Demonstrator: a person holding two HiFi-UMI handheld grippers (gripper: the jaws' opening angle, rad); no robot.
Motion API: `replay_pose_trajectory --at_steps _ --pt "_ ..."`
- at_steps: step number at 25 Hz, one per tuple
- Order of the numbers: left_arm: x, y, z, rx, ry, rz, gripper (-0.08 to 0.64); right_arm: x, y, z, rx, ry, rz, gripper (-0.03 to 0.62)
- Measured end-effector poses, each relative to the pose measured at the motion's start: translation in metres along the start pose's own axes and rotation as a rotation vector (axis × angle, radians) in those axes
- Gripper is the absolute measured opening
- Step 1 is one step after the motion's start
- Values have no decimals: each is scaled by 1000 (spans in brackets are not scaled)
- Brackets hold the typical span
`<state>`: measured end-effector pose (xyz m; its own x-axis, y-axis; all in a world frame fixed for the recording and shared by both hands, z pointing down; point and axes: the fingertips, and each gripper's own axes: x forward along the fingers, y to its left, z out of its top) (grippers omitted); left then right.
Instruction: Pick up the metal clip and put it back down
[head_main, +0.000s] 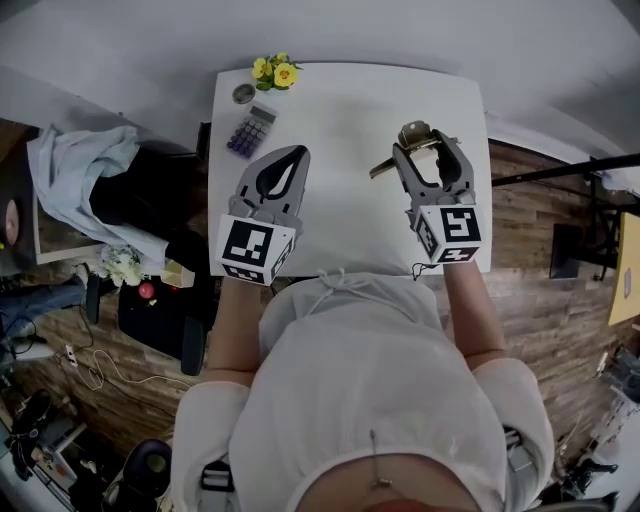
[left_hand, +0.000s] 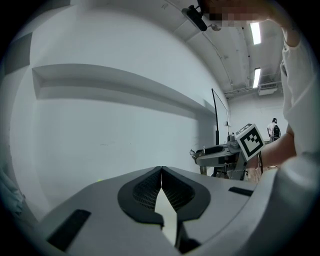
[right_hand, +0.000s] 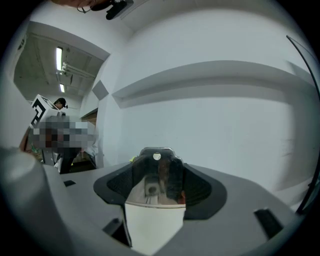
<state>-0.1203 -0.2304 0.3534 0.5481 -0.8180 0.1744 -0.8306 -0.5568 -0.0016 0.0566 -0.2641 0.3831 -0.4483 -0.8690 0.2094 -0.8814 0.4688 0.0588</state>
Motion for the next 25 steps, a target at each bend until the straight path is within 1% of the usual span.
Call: replay_pose_trajectory --at_steps 6,9,15,18,25 --pt "0 6 -30 -54 39 5 18 24 14 -58 47 148 12 296" --pt "0 9 -41 -79 43 6 18 34 23 -90 76 225 24 296" --pt "2 15 -59 -104 51 5 18 49 38 -156 95 416 39 296" --pt "2 18 -72 -106 72 8 18 55 47 -182 93 481 56 296" --pt "8 24 -97 -139 117 17 18 71 57 -233 93 605 94 296"
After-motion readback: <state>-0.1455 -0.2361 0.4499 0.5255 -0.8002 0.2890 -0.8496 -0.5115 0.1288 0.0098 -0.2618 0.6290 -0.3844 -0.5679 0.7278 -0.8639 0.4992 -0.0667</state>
